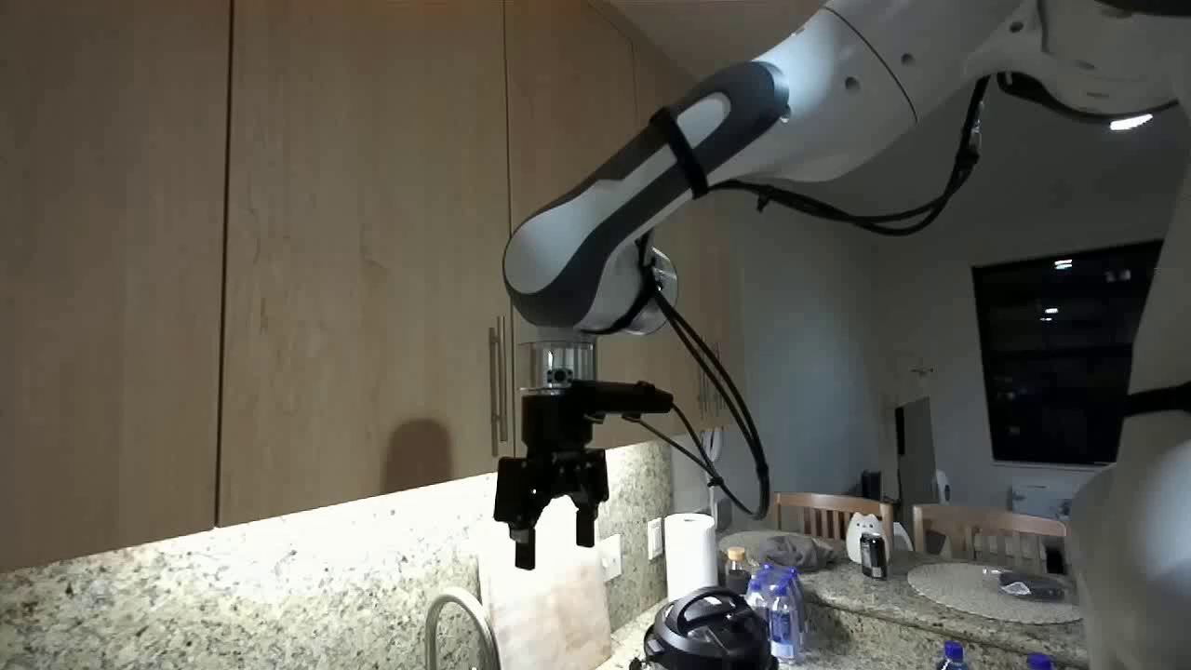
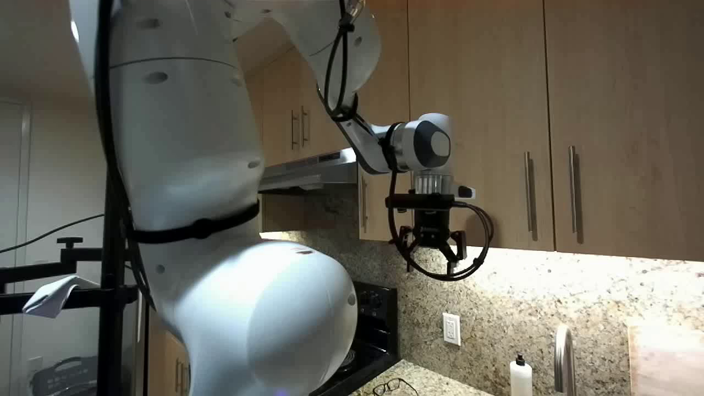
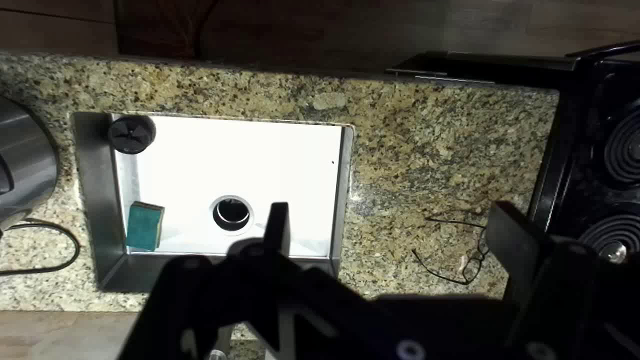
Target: Open the right cupboard.
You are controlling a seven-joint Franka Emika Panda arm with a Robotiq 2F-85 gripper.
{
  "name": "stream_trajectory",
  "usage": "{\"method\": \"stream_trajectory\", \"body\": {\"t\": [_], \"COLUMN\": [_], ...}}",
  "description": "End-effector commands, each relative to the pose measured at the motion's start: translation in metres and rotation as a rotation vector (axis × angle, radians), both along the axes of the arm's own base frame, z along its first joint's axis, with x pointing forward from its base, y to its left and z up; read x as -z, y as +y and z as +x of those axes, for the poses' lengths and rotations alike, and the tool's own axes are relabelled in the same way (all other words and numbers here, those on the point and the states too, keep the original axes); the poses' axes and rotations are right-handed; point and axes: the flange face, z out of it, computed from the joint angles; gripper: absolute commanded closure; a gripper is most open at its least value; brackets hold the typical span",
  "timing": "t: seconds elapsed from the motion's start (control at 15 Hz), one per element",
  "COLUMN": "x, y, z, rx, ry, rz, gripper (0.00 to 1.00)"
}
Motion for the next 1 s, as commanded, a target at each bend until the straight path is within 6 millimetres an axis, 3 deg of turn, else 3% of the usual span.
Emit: {"method": "stream_trajectory", "body": {"t": [0.0,0.4,0.67,0.93], "x": [0.0,-0.009,-0.037,-0.076], "y": [0.0,0.011,0.021,0.009], "z": [0.0,0.01,0.027,0.044], "rx": [0.0,0.031,0.082,0.227], "ry": [0.001,-0.062,-0.169,-0.338], "rz": [0.0,-0.019,-0.011,-0.064], "gripper": [0.0,0.0,0.0,0.0]}}
